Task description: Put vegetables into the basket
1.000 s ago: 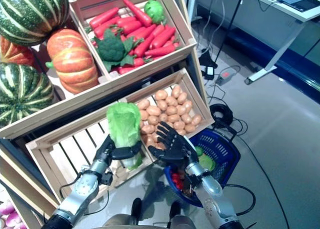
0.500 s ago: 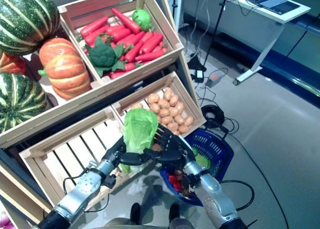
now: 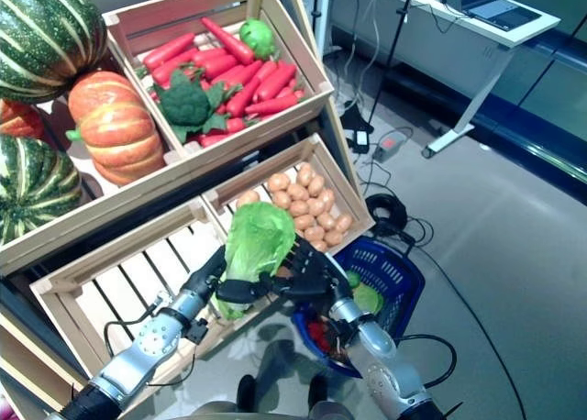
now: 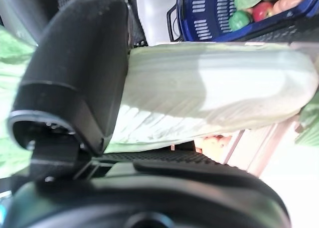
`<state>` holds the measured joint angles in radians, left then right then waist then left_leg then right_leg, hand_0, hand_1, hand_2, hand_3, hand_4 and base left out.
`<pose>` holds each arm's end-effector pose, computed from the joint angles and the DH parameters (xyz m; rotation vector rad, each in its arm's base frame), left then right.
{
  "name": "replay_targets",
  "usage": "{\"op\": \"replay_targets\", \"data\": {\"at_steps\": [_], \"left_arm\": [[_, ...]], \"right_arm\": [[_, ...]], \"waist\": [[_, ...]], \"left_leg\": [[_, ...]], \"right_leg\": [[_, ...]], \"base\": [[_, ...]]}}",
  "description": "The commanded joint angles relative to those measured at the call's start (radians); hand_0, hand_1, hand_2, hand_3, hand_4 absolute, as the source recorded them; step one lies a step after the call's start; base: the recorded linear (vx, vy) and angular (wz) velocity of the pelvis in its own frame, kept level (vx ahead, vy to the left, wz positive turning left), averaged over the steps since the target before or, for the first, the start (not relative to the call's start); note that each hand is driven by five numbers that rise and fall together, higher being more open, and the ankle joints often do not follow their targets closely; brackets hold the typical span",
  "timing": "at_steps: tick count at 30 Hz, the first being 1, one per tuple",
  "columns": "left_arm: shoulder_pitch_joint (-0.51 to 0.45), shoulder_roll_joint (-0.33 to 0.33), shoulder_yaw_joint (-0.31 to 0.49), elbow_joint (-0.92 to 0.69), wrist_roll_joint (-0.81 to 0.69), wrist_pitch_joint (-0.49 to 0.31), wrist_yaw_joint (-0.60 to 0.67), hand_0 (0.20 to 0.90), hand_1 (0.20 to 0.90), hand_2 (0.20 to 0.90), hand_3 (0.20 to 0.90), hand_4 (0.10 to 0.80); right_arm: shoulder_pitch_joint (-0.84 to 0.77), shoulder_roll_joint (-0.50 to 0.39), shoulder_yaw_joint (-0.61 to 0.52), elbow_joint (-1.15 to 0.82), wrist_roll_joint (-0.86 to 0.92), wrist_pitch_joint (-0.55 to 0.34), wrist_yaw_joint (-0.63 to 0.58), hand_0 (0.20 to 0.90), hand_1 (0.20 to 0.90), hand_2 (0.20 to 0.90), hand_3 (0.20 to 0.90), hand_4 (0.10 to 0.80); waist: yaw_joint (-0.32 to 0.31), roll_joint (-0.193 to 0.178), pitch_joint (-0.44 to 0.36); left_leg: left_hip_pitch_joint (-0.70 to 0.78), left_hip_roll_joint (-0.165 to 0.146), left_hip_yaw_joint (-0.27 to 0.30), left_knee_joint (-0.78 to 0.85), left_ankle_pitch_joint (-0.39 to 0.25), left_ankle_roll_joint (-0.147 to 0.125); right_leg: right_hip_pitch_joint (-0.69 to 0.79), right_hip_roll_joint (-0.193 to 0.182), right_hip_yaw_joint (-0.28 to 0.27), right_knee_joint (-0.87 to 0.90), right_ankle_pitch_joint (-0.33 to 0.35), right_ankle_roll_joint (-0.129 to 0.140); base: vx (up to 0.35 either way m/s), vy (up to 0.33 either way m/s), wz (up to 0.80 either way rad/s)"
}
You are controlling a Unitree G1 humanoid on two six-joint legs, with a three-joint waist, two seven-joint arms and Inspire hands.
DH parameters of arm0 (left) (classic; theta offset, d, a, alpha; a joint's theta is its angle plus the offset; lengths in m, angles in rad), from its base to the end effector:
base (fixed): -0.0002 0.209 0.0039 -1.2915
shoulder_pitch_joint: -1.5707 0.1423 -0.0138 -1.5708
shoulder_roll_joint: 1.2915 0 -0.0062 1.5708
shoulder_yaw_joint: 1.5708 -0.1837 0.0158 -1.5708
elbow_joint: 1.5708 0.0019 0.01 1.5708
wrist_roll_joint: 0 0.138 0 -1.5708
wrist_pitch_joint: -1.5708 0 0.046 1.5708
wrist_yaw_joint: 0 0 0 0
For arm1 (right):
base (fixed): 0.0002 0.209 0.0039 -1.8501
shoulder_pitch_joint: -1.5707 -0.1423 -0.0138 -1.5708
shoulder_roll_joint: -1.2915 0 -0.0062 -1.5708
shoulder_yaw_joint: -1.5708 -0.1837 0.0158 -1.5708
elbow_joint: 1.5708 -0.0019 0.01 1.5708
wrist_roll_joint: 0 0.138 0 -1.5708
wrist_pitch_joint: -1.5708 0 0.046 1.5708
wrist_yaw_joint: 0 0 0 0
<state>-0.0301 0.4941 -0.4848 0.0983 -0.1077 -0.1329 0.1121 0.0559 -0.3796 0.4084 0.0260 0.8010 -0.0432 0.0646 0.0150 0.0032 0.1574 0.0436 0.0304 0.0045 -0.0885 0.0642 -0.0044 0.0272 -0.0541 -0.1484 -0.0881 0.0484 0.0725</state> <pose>0.1873 0.1627 0.0193 0.3811 0.0572 -0.3541 0.1759 -0.1514 0.0164 0.4359 0.2440 0.3554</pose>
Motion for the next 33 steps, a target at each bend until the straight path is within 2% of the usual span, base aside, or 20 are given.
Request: {"op": "replay_targets", "data": {"at_steps": [1,8,12,18,22,30,33], "left_arm": [[-0.100,0.003,-0.049,-0.108,0.052,-0.115,-0.021,0.300,0.300,0.300,0.300,0.400],[-0.130,0.005,-0.102,-0.104,0.012,-0.105,-0.104,0.300,0.300,0.300,0.300,0.400],[-0.140,-0.008,-0.138,-0.096,-0.023,-0.094,-0.205,0.300,0.300,0.300,0.300,0.400],[-0.166,-0.016,-0.192,-0.089,-0.138,-0.011,-0.394,0.300,0.300,0.300,0.300,0.400],[-0.189,-0.011,-0.221,-0.068,-0.171,0.028,-0.470,0.300,0.300,0.300,0.300,0.400],[-0.215,-0.003,-0.225,-0.063,-0.280,0.104,-0.640,0.300,0.300,0.300,0.300,0.400],[-0.222,-0.004,-0.235,-0.056,-0.275,0.113,-0.698,0.300,0.300,0.300,0.300,0.400]], "right_arm": [[-0.071,0.045,-0.029,-0.138,0.097,-0.095,-0.059,0.900,0.900,0.900,0.900,0.800],[-0.097,0.050,-0.011,-0.150,0.112,-0.105,-0.073,0.900,0.900,0.900,0.900,0.800],[-0.108,0.060,0.002,-0.153,0.113,-0.099,-0.059,0.900,0.900,0.900,0.900,0.800],[-0.143,0.043,0.039,-0.162,0.126,-0.060,0.072,0.900,0.900,0.900,0.900,0.800],[-0.177,0.012,0.057,-0.166,0.147,-0.049,0.143,0.900,0.900,0.900,0.900,0.800],[-0.225,-0.045,0.074,-0.210,0.187,-0.040,0.311,0.900,0.900,0.900,0.900,0.800],[-0.232,-0.056,0.081,-0.221,0.220,-0.023,0.349,0.900,0.900,0.900,0.900,0.800]], "waist": [[-0.005,-0.029,-0.097],[-0.007,-0.028,-0.099],[-0.008,-0.029,-0.106],[-0.010,-0.029,-0.109],[-0.011,-0.031,-0.114],[-0.007,-0.030,-0.125],[-0.007,-0.030,-0.130]], "left_leg": [[-0.025,-0.034,-0.005,0.001,-0.034,0.022],[-0.026,-0.033,-0.006,0.001,-0.035,0.022],[-0.029,-0.031,-0.005,0.001,-0.035,0.022],[-0.033,-0.030,0.001,0.001,-0.035,0.023],[-0.034,-0.031,0.000,0.001,-0.033,0.022],[-0.035,-0.030,-0.002,0.001,-0.033,0.022],[-0.035,-0.030,-0.003,0.001,-0.033,0.021]], "right_leg": [[0.004,-0.057,0.007,0.010,0.039,0.027],[0.004,-0.057,0.009,0.007,0.041,0.027],[0.003,-0.056,0.010,0.005,0.040,0.027],[-0.003,-0.056,0.013,0.007,0.039,0.030],[-0.005,-0.055,0.017,0.008,0.039,0.031],[-0.005,-0.055,0.017,0.006,0.038,0.035],[-0.004,-0.056,0.015,0.006,0.038,0.036]], "base": [[0.000,0.000,0.00],[0.000,0.000,0.00],[0.000,0.000,0.00],[0.000,0.000,0.00],[0.000,0.000,0.00],[0.000,0.000,0.00],[0.000,0.000,0.00]]}}
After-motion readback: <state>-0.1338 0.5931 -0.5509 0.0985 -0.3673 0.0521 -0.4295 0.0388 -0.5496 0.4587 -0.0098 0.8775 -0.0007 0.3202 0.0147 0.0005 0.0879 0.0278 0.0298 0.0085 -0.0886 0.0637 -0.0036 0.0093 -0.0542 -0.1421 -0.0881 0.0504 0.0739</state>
